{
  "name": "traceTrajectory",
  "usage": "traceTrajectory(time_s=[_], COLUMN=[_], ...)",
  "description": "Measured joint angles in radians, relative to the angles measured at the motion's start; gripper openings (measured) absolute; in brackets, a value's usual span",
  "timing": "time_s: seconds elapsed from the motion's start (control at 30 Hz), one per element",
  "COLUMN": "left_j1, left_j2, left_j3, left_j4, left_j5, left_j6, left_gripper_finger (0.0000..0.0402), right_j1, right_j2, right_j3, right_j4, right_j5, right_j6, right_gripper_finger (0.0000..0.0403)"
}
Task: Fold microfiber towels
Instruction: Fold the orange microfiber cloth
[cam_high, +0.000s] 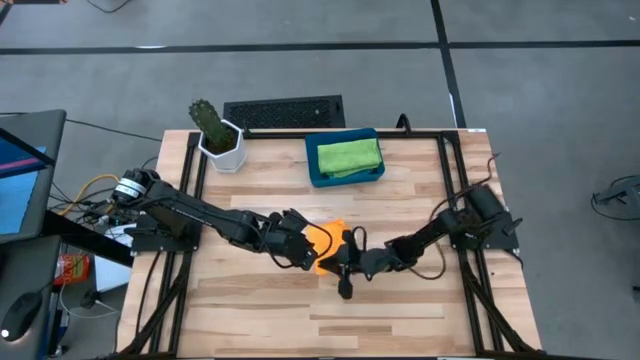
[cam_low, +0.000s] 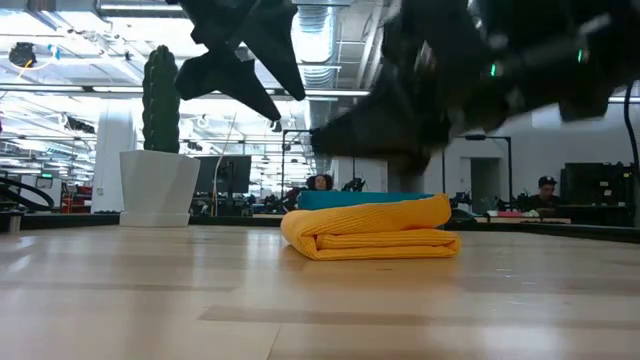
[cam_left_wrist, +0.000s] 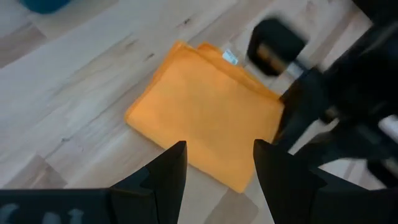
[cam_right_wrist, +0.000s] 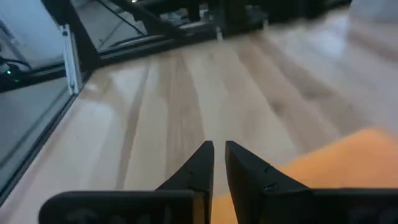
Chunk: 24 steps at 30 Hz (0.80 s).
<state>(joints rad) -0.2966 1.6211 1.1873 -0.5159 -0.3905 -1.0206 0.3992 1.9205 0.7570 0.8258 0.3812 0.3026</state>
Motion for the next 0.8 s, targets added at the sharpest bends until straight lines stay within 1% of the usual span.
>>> traceTrajectory(time_s=[0.03,0.23,0.33,0.37,0.47,0.57,0.7,0.8], left_j1=[0.001,0.006,0.009,0.009,0.010,0.012,0.029,0.050], left_j2=[0.000,0.022,0.065,0.082,0.155,0.234,0.328,0.396], left_j3=[0.000,-0.001,0.002,0.000,0.001,0.001,0.000,0.000], left_j4=[0.000,0.026,0.104,0.106,0.211,0.251,0.266,0.284], left_j5=[-0.001,-0.035,-0.035,-0.034,-0.014,-0.019,-0.092,-0.097], left_j6=[0.005,0.007,0.016,0.020,0.051,0.079,0.068,0.048], left_gripper_finger=[0.0178,0.0178,0.0178,0.0178,0.0178,0.0178,0.0178,0.0178], right_j1=[-0.001,0.002,0.007,0.010,0.011,0.007,0.006,0.012], right_j2=[0.032,0.182,0.220,0.221,0.212,0.186,0.164,0.158], right_j3=[0.000,-0.012,-0.031,-0.042,-0.070,-0.094,-0.118,-0.123], right_j4=[0.032,0.097,0.177,0.195,0.193,0.179,0.170,0.173], right_j5=[-0.008,0.002,0.026,0.027,0.048,0.060,0.065,0.063], right_j6=[0.024,0.135,0.144,0.142,0.141,0.142,0.144,0.157], right_gripper_finger=[0.0065,0.0065,0.0065,0.0065,0.0065,0.0065,0.0065,0.0065])
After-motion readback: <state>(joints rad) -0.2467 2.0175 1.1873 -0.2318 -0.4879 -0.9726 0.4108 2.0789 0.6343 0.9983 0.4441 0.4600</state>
